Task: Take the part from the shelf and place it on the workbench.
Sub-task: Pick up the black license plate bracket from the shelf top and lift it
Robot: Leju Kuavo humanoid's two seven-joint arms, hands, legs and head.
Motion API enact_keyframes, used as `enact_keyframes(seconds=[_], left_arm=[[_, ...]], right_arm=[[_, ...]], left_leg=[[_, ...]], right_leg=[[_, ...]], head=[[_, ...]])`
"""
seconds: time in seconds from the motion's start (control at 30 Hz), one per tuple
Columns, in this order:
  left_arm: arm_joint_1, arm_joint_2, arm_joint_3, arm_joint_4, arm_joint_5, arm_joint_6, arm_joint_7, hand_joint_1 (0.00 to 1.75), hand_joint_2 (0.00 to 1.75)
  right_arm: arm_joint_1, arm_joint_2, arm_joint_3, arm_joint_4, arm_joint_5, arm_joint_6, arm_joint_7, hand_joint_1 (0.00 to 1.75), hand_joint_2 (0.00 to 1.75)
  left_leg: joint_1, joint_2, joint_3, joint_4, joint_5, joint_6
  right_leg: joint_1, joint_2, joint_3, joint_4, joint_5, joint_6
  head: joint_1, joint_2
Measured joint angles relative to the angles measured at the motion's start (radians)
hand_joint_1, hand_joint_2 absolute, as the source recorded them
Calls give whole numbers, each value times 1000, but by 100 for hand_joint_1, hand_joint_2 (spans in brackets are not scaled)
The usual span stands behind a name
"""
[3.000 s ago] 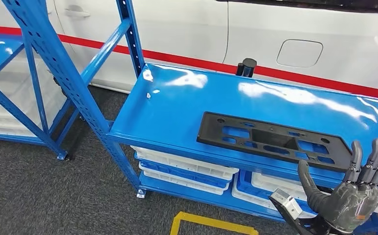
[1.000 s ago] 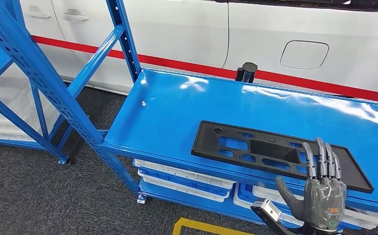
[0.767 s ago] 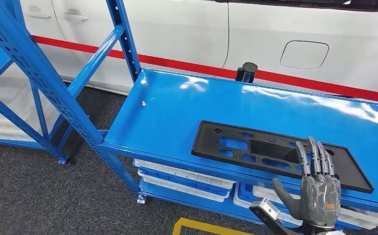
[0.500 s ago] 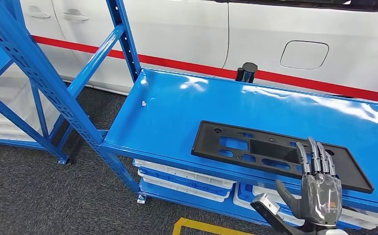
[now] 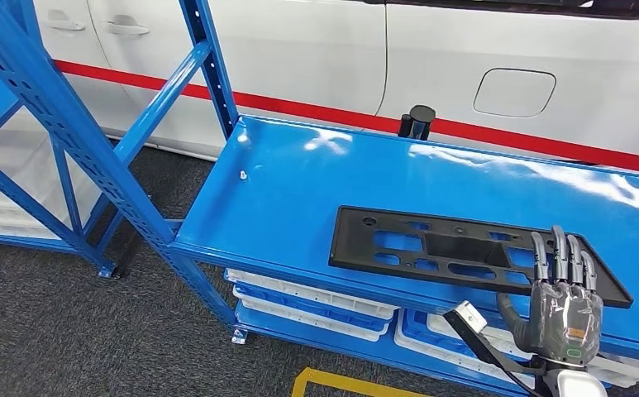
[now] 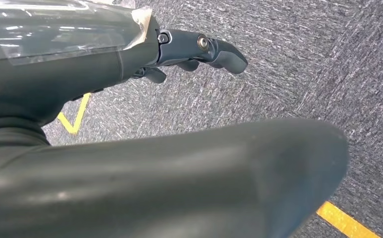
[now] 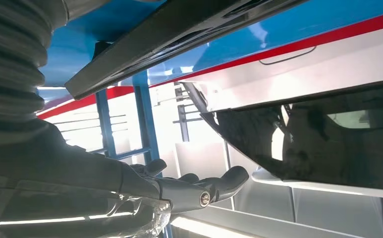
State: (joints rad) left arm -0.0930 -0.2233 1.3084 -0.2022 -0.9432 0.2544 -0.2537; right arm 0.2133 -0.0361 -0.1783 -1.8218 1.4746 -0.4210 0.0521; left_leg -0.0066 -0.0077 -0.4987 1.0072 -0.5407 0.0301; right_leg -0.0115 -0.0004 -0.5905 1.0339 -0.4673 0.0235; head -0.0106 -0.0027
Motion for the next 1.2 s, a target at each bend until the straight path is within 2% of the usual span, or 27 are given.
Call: enact_keyframes(seconds=[0.47, 1.2], left_arm=[[0, 0, -3, 0, -6, 0, 4, 0, 0], [0, 0, -3, 0, -10, 4, 10, 0, 0]], right_arm=[[-64, -28, -7, 116, -5, -15, 3, 0, 175], [-86, -34, -7, 164, -11, -22, 3, 0, 175]], left_leg=[[0, 0, 0, 0, 0, 0], [0, 0, 0, 0, 0, 0]], right_leg=[[0, 0, 0, 0, 0, 0], [0, 0, 0, 0, 0, 0]], head=[[0, 0], [0, 0]])
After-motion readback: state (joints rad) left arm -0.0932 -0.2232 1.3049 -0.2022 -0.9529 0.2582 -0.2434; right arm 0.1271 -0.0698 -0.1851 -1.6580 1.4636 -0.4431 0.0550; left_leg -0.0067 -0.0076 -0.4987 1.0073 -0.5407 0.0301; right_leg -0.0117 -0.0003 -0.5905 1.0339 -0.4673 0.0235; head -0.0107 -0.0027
